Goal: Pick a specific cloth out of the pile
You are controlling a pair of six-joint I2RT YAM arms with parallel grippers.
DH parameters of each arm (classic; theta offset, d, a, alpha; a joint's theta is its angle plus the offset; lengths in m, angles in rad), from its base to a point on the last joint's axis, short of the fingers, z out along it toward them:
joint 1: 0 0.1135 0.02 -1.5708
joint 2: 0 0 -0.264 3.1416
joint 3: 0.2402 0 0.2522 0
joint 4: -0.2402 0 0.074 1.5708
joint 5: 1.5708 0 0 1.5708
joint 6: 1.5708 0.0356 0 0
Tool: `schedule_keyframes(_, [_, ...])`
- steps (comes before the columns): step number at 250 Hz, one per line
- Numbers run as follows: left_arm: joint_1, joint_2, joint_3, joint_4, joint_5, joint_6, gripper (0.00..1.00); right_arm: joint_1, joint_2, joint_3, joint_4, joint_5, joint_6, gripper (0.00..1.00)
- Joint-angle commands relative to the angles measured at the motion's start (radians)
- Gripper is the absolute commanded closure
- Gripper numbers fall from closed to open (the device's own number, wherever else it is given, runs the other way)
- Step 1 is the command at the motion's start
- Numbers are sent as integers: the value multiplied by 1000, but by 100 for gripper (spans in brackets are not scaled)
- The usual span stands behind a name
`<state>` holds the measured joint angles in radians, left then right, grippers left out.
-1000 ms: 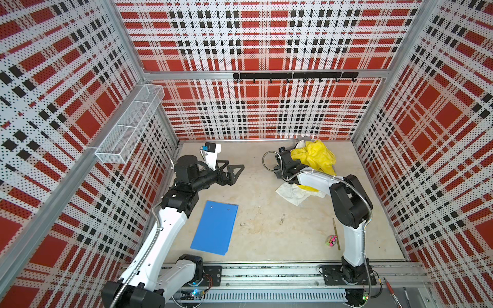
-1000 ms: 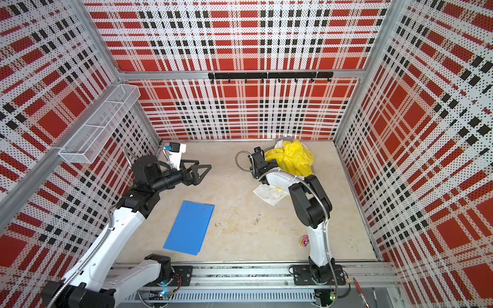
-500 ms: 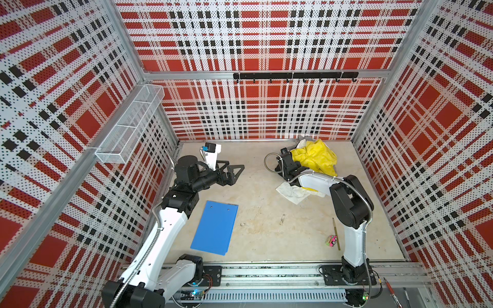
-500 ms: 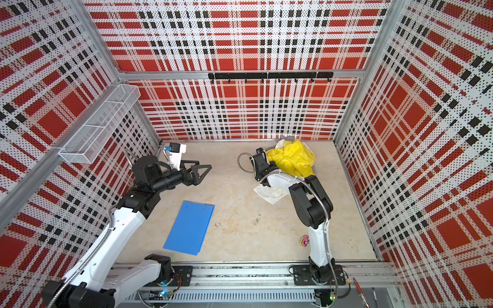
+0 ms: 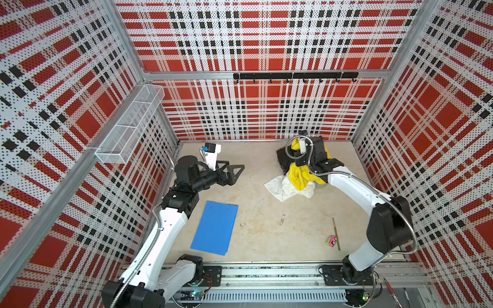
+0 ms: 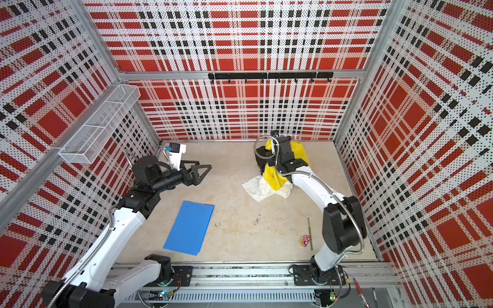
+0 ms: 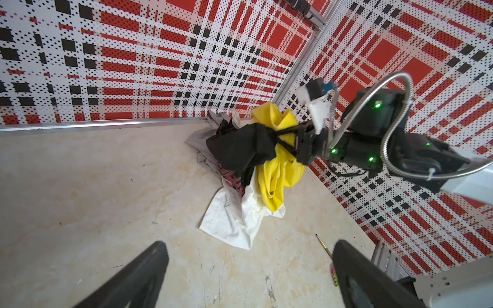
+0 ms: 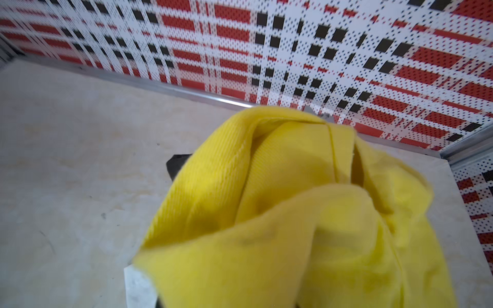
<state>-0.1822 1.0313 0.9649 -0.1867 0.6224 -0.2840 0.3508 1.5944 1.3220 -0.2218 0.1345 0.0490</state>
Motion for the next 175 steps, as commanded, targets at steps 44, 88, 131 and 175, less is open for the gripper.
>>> schedule_keyframes(44, [-5, -17, -12, 34, -4, -3, 1, -296, -184, -334, 348, -387, 242, 100])
schedule_keyframes(88, [-11, -14, -14, 36, -6, -2, 1, -325, -116, -494, 410, -294, 270, 100])
schedule_keyframes(131, [-20, -11, -14, 35, -14, 0, 1, -329, 41, -472, 388, -199, 297, 99])
schedule_keyframes(175, [-36, -16, -13, 24, -45, 16, 1, -329, -32, -477, 401, -202, 300, 77])
